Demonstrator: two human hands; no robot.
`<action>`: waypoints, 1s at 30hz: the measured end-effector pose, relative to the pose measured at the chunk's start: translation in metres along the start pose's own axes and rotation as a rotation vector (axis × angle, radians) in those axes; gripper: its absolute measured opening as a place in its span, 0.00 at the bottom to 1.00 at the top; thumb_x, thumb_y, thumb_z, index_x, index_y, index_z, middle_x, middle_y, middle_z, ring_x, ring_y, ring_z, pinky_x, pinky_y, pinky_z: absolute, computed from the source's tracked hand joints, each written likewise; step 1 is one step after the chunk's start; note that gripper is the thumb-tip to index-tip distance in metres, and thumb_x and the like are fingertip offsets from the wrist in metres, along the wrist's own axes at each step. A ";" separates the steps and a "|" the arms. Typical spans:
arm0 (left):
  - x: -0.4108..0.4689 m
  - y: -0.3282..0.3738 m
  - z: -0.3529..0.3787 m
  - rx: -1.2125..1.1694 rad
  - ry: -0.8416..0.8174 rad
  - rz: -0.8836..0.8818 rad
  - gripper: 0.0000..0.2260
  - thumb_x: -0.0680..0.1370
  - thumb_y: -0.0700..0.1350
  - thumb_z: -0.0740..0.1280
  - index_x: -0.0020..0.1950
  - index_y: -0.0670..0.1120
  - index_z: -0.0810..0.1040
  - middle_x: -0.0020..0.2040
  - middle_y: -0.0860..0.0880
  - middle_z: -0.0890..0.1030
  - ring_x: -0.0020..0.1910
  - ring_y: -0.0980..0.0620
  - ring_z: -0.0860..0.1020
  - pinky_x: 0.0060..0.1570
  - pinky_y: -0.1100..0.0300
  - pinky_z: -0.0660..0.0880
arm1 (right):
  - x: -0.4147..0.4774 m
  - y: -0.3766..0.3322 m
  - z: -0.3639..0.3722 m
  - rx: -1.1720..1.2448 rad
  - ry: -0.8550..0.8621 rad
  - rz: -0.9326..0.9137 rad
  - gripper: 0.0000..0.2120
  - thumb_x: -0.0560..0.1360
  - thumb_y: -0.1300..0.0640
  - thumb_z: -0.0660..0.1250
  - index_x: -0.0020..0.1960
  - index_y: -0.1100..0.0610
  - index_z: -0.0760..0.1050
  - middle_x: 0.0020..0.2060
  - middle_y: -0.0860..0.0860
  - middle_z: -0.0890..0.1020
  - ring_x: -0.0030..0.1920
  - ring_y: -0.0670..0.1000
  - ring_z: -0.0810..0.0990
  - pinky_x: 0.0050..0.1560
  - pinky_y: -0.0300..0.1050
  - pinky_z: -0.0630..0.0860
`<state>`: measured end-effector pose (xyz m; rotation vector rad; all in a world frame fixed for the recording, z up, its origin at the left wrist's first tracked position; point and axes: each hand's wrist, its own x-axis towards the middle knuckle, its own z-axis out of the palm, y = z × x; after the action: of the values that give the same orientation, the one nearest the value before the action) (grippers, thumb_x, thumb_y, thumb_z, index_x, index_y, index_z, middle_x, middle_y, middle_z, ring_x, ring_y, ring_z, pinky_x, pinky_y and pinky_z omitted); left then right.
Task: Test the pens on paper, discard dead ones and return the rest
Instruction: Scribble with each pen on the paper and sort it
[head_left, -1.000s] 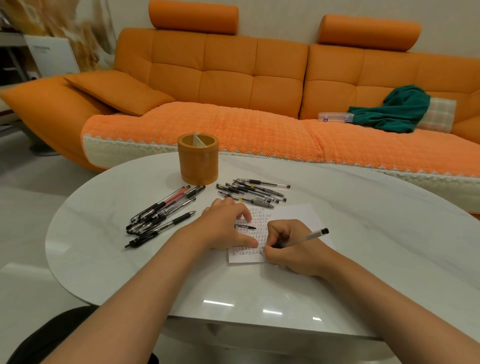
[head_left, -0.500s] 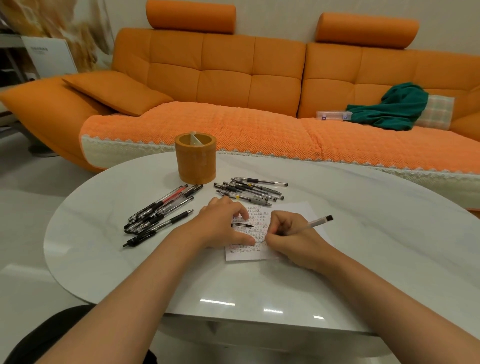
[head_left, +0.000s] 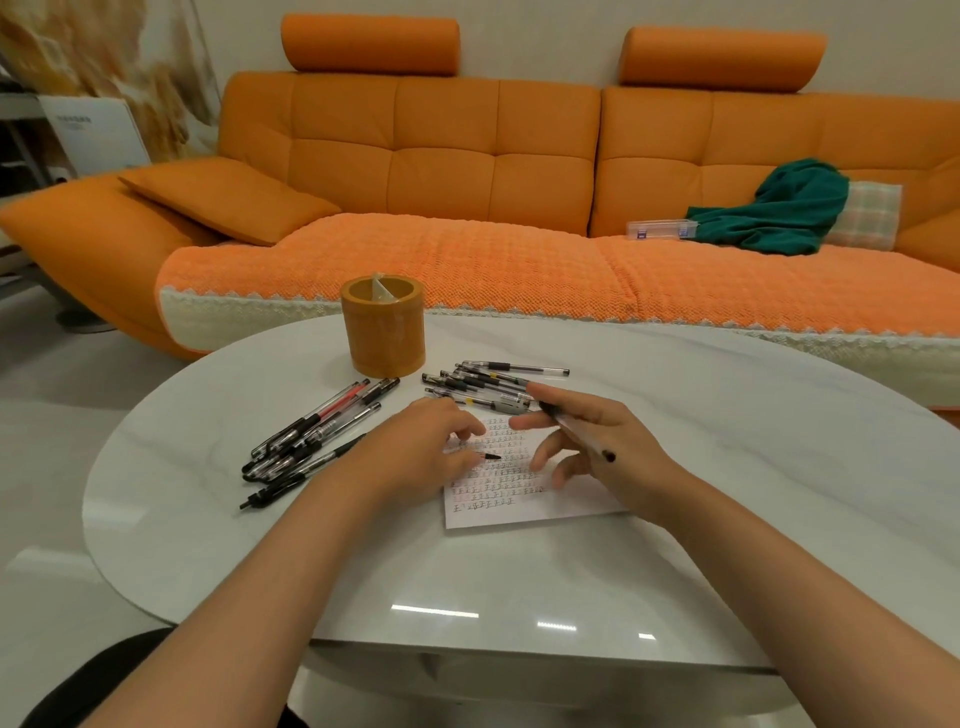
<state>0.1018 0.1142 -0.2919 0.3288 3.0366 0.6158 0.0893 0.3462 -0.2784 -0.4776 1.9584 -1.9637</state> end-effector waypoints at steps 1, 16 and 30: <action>0.000 -0.002 0.000 0.014 -0.003 0.000 0.15 0.79 0.57 0.68 0.65 0.60 0.78 0.56 0.61 0.74 0.56 0.60 0.70 0.57 0.57 0.74 | 0.001 -0.002 -0.001 0.038 0.004 0.015 0.17 0.84 0.65 0.54 0.68 0.54 0.75 0.54 0.57 0.85 0.41 0.61 0.82 0.35 0.51 0.81; -0.003 0.009 -0.006 -0.059 0.113 -0.009 0.07 0.81 0.51 0.66 0.57 0.58 0.82 0.47 0.63 0.79 0.48 0.61 0.77 0.50 0.56 0.78 | 0.005 0.003 -0.001 -1.122 0.124 -0.250 0.10 0.79 0.53 0.66 0.56 0.41 0.81 0.51 0.37 0.83 0.43 0.40 0.74 0.45 0.40 0.68; -0.008 0.027 -0.002 -0.261 0.066 0.009 0.07 0.81 0.50 0.67 0.48 0.54 0.84 0.42 0.57 0.83 0.40 0.56 0.78 0.43 0.55 0.76 | 0.004 0.006 0.008 -1.226 0.011 -0.328 0.14 0.81 0.57 0.60 0.62 0.45 0.78 0.53 0.42 0.84 0.53 0.47 0.79 0.56 0.48 0.73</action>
<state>0.1147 0.1359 -0.2802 0.3185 2.9644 1.0290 0.0888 0.3374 -0.2841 -1.0872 3.0424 -0.6164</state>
